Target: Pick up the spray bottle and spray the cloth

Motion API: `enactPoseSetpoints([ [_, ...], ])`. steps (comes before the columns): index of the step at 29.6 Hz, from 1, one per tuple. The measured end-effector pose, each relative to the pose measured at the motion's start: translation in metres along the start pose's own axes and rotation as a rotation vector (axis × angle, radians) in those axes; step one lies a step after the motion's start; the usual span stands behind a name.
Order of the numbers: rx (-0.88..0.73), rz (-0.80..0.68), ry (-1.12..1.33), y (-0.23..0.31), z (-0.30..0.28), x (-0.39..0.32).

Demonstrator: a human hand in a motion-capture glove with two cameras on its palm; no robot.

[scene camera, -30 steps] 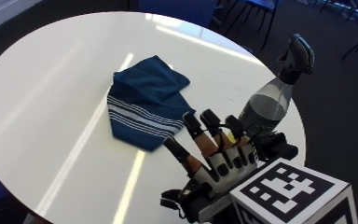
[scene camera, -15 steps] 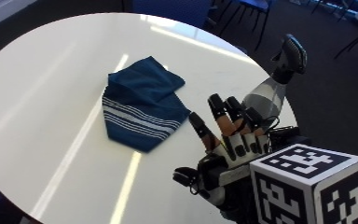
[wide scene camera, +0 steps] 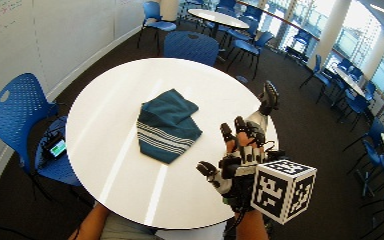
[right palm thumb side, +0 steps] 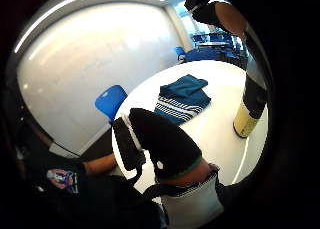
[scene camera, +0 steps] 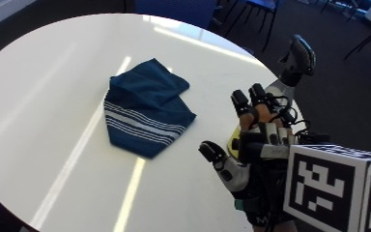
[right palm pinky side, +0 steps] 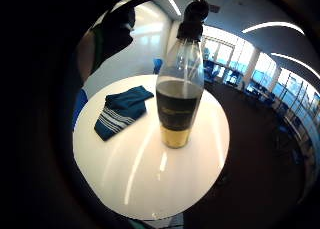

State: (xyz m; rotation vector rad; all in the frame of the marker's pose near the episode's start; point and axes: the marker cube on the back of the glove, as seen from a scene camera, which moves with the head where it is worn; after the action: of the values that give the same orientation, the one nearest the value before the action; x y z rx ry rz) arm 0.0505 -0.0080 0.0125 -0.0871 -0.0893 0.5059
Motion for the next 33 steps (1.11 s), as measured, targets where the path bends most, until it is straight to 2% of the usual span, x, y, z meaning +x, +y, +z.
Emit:
enactPoseSetpoints([
  [8, 0.028, 0.146, -0.113, -0.014, -0.024, 0.006],
  [18, -0.035, 0.309, -0.107, -0.018, 0.004, 0.031],
  [23, -0.001, 0.358, -0.131, -0.040, -0.014, 0.020],
  [33, -0.057, 0.426, -0.160, -0.075, 0.001, 0.021],
])
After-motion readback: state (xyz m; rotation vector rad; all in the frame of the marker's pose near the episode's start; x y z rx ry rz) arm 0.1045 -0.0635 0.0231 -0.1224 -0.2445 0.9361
